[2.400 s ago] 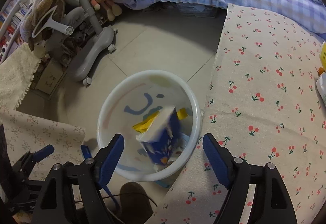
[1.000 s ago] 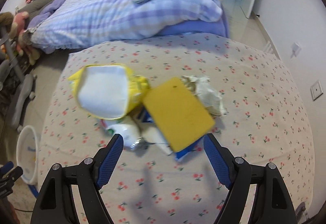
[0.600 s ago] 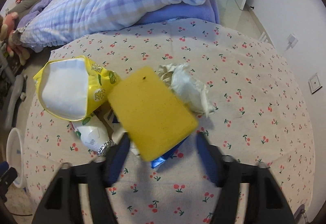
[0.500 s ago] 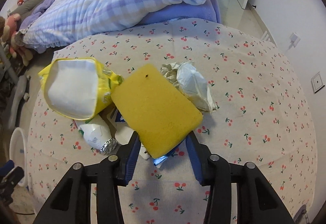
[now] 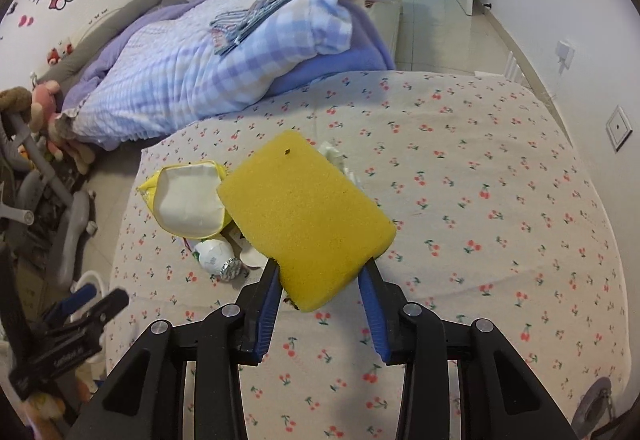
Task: Collect trash
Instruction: 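Grasp the yellow snack packet with the left tool while right tool holds sponge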
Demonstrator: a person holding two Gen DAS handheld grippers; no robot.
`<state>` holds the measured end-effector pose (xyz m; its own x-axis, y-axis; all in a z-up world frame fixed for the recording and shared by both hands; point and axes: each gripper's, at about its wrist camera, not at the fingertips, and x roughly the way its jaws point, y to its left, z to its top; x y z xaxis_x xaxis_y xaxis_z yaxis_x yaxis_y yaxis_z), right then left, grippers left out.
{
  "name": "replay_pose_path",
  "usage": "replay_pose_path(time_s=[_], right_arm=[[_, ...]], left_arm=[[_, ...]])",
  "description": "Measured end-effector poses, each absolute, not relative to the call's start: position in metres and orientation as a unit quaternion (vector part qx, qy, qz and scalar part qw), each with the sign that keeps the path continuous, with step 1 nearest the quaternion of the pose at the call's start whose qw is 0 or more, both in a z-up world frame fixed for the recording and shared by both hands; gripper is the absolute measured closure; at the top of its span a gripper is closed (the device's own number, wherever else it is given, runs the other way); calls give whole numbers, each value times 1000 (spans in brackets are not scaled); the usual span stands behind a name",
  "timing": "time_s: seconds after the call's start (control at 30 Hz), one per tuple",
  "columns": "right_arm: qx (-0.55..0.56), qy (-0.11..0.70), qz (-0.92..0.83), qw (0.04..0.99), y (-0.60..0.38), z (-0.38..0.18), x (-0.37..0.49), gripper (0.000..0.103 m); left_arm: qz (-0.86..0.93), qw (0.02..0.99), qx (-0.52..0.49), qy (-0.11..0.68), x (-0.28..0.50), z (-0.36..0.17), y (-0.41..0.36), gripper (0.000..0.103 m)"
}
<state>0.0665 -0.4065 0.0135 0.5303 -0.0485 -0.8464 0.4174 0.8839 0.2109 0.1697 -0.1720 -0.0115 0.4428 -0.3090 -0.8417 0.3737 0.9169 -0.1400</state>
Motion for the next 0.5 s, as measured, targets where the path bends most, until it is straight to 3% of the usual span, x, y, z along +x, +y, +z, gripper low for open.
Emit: replay_pose_path(time_s=[0.33, 0.5], right_arm=[[221, 468, -155, 842, -444, 10, 31, 63], [234, 466, -163, 838, -460, 8, 21, 63]], left_arm=[[-231, 854, -10, 466, 212, -5, -219, 9], [-246, 849, -37, 466, 223, -11, -234, 19]])
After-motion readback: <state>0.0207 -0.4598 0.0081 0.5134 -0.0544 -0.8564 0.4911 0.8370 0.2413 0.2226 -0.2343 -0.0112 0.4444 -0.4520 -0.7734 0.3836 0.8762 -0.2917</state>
